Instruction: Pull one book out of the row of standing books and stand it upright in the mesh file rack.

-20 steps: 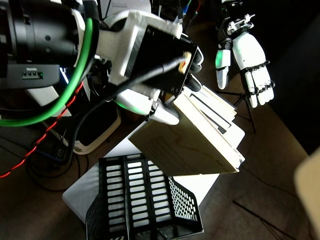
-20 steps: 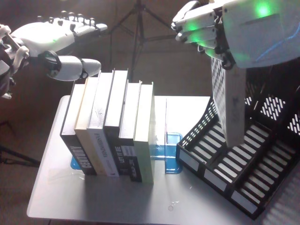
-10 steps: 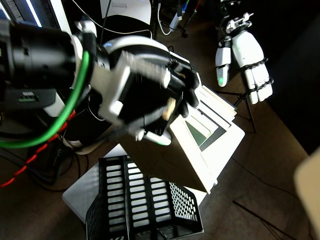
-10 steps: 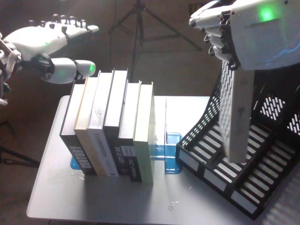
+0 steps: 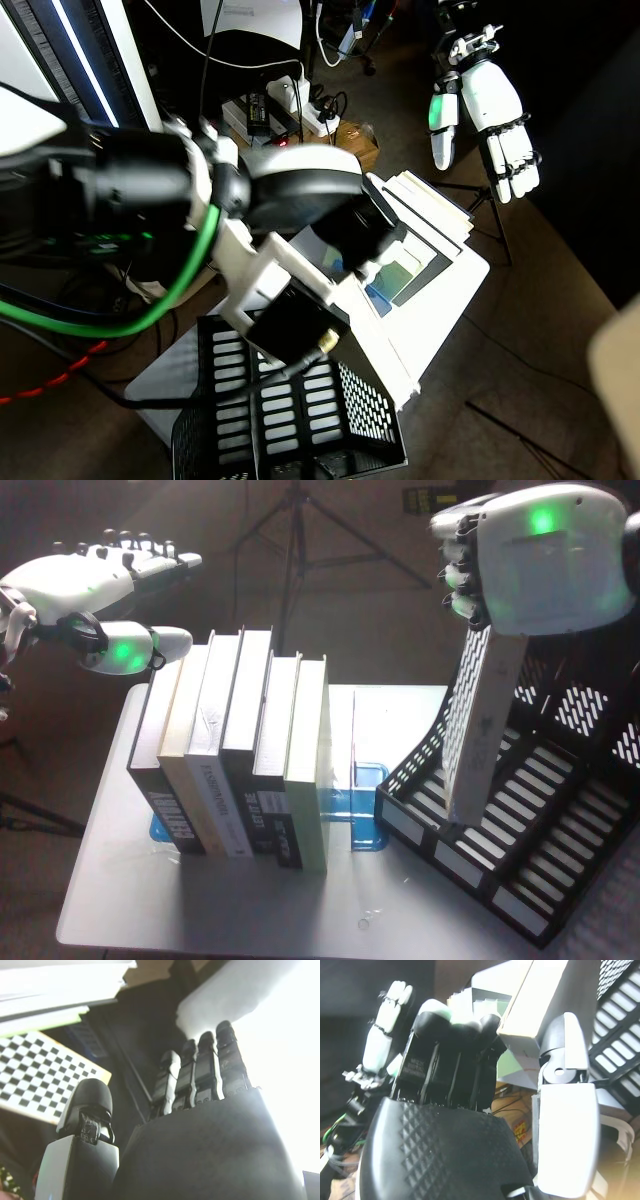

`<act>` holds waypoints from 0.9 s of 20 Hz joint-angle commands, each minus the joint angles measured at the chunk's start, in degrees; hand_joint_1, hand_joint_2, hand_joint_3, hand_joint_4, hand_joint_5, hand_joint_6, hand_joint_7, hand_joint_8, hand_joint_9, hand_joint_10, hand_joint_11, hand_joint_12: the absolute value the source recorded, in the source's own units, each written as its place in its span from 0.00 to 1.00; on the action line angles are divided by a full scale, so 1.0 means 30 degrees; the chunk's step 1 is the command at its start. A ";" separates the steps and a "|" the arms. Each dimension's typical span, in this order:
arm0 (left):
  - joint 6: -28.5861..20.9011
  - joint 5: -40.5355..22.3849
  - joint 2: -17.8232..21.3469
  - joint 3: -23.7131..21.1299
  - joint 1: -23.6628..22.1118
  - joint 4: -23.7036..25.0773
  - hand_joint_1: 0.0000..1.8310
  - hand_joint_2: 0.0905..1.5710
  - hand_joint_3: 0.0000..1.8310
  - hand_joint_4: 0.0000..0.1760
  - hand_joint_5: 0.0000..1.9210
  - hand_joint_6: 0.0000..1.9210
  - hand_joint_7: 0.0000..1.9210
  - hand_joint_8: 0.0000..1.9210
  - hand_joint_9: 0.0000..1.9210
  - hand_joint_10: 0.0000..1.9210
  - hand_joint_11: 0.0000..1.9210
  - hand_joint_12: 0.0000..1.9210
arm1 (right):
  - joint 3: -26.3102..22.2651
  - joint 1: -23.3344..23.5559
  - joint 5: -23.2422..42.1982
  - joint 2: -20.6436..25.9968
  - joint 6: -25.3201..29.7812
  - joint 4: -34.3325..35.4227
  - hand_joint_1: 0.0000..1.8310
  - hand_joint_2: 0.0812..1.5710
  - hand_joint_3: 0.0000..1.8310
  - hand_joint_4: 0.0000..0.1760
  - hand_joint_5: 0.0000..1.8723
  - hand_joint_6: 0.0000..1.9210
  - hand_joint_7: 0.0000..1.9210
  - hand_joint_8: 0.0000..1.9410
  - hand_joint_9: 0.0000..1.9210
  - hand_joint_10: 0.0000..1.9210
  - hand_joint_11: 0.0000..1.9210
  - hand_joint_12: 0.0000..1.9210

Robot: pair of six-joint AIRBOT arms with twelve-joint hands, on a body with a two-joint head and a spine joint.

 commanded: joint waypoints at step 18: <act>-0.0015 -0.2344 0.0179 -0.0053 0.0246 -0.0714 0.08 0.88 0.00 0.32 0.02 0.00 0.00 0.00 0.00 0.00 0.00 0.00 | 0.2887 -0.0983 -0.4327 -0.2199 -0.0307 -0.0251 0.74 0.76 0.00 0.00 0.39 0.66 0.45 0.63 0.36 0.80 0.22 0.91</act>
